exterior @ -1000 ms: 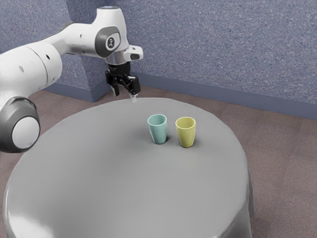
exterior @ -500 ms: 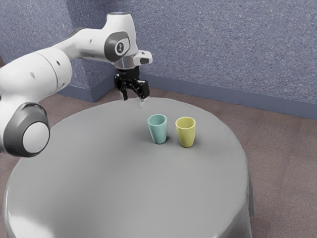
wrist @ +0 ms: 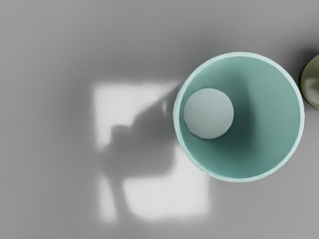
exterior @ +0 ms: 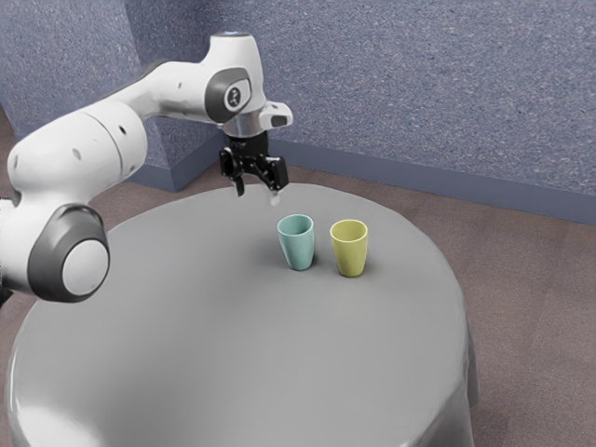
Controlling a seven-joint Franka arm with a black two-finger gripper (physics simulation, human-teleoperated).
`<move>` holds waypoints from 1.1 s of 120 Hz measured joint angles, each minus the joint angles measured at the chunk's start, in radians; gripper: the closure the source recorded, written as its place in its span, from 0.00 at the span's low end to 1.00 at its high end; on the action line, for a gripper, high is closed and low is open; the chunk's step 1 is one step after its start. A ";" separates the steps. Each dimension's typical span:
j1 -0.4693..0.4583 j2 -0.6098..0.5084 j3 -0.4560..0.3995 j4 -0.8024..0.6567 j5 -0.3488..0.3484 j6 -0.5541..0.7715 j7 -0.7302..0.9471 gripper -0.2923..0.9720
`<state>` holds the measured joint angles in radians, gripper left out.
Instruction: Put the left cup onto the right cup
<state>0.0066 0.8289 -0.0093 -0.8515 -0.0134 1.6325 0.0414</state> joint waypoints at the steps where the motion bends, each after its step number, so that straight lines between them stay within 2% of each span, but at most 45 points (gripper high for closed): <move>1: 0.000 0.001 0.000 0.000 0.000 0.000 -0.001 0.25; 73: 0.003 0.057 -0.027 0.026 -0.008 0.009 -0.098 0.25; 132: 0.008 0.129 -0.041 0.107 -0.007 0.017 -0.132 0.25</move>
<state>0.0143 0.9575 -0.0505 -0.7444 -0.0203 1.6490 -0.0906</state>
